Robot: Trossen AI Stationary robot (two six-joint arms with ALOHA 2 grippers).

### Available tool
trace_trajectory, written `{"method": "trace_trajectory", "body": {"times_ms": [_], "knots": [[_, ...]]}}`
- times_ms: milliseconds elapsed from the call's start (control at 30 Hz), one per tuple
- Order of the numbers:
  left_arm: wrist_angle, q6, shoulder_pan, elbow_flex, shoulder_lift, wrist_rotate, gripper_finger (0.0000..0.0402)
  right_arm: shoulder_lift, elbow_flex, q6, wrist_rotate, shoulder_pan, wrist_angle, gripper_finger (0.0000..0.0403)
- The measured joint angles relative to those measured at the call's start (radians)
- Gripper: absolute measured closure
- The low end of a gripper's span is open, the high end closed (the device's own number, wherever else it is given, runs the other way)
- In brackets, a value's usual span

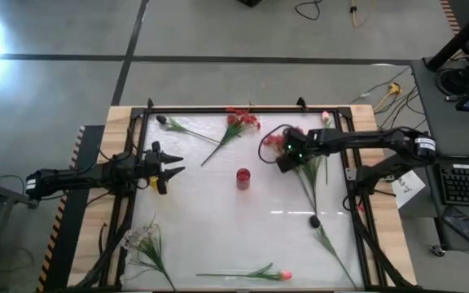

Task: Sort flowers into vase by color
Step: Put the right red flowers into the red vase

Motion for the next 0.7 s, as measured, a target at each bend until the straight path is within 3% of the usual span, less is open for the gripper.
{"method": "trace_trajectory", "body": {"times_ms": [367, 533, 700], "knots": [[0.000, 0.000, 0.000, 0.000, 0.000, 0.000, 0.0247, -0.071, 0.337, -0.075, 0.213, 0.004, 0.033, 0.0393], [0.000, 0.000, 0.000, 0.000, 0.000, 0.000, 0.0247, -0.092, 0.376, -0.245, 0.318, 0.048, 0.299, 0.0393], [0.000, 0.000, 0.000, 0.000, 0.000, 0.000, 0.0247, -0.085, 0.355, -0.451, 0.323, 0.131, 0.620, 0.0393]]}}
